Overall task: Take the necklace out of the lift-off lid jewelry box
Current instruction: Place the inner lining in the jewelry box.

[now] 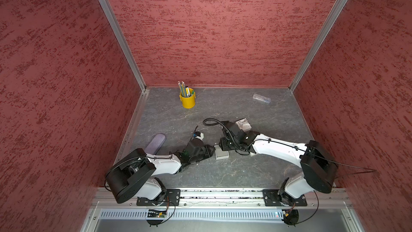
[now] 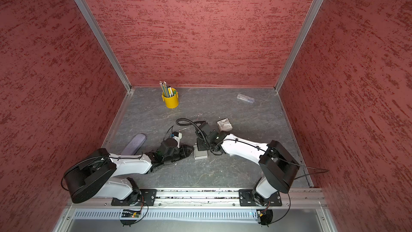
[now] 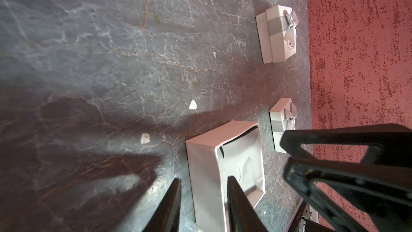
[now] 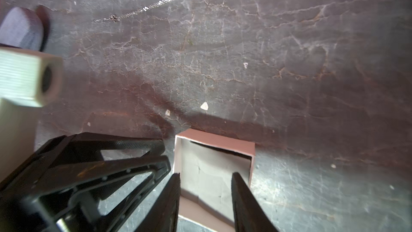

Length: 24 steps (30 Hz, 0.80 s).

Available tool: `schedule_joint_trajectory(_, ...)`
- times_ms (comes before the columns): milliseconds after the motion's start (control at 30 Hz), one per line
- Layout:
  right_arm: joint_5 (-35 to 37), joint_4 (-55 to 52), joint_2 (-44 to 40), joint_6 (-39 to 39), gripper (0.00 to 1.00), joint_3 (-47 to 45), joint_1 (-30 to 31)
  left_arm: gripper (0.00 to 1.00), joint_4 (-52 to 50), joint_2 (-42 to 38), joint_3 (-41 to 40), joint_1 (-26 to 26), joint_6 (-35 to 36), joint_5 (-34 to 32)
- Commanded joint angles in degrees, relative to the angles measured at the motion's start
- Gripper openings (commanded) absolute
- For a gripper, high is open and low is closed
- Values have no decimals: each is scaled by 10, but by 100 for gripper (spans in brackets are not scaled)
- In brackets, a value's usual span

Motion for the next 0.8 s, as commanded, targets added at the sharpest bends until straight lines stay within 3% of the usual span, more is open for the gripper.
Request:
schedule_joint_trajectory(0, 27, 26, 22, -9, 42, 0, 6, 36, -10, -11, -1, 0, 9, -7)
schedule_joint_trajectory(200, 43, 72, 49, -17, 46, -26, 6, 36, -16, -17, -2, 2, 12, -9)
schedule_joint_trajectory(467, 49, 113, 78, -25, 33, -44, 7, 36, -25, -23, -1, 6, 15, -8)
schedule_joint_trajectory(767, 69, 71, 23, -27, 41, -20, 7, 36, -39, -36, 4, 20, 26, -4)
